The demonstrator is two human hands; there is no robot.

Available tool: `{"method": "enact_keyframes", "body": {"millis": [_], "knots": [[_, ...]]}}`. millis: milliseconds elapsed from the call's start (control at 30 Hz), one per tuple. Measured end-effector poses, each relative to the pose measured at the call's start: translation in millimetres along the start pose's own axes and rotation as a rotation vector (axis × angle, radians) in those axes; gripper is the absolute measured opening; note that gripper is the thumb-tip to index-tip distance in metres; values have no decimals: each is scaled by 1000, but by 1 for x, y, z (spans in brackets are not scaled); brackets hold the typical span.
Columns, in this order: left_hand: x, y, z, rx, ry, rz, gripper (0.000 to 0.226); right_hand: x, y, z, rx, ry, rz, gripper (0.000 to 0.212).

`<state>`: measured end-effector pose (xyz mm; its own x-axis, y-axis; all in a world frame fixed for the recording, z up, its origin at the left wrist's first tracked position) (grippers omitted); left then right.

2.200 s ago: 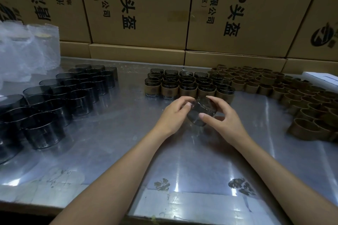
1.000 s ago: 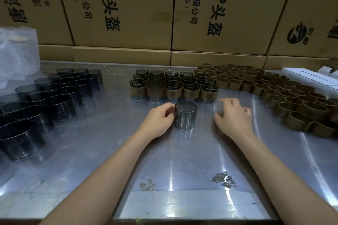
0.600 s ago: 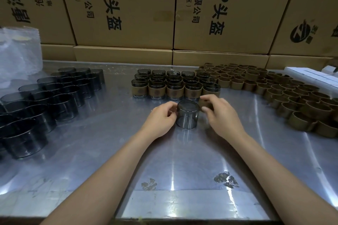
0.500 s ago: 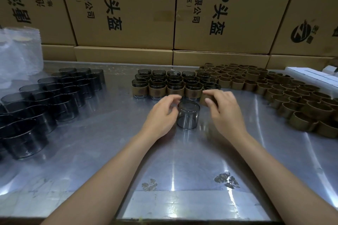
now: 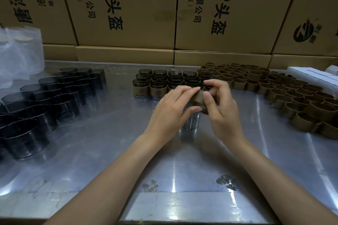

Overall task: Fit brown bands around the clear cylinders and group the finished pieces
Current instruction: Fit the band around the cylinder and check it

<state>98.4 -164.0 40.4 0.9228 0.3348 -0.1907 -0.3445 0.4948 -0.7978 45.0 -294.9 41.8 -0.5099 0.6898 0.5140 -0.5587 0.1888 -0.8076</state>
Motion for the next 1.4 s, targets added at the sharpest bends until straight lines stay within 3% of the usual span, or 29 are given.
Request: {"method": "enact_keyframes", "body": {"millis": [200, 367, 533, 700, 867, 900, 1000, 1100, 1200, 1400], "knots": [[6, 5, -11, 75, 250, 241, 41, 2, 3, -3, 22, -57, -11, 27], [24, 11, -19, 35, 416, 487, 60, -8, 8, -12, 183, -52, -155, 37], [29, 15, -29, 152, 527, 628, 61, -19, 9, -19, 215, -12, -227, 40], [25, 18, -33, 264, 556, 686, 28, -26, 9, -22, 213, -98, -309, 34], [24, 20, -36, 312, 622, 674, 69, -27, 13, -26, 251, -172, -407, 35], [25, 20, -37, 317, 608, 671, 71, -28, 14, -27, 282, -173, -444, 39], [27, 20, -39, 331, 534, 668, 63, -36, 17, -29, 438, -95, -542, 83], [25, 18, -39, 320, 540, 637, 61, -37, 19, -28, 528, -34, -558, 84], [23, 19, -40, 332, 579, 674, 70, -38, 17, -30, 489, -45, -589, 85], [14, 17, -41, 384, 753, 734, 93, -30, 12, -33, 336, -304, -706, 88]]}}
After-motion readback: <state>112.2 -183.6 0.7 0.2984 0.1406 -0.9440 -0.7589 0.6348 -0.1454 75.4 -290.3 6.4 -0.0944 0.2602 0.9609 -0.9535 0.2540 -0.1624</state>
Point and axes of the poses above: each hand's wrist, its own y-axis away from the middle knuckle, its own z-axis out of the back of the hand, x = y × z, the point moved 3 cm from there along -y, towards the middle knuckle, and after that the axes turned 1 degree about y, right-handed, at the moved point
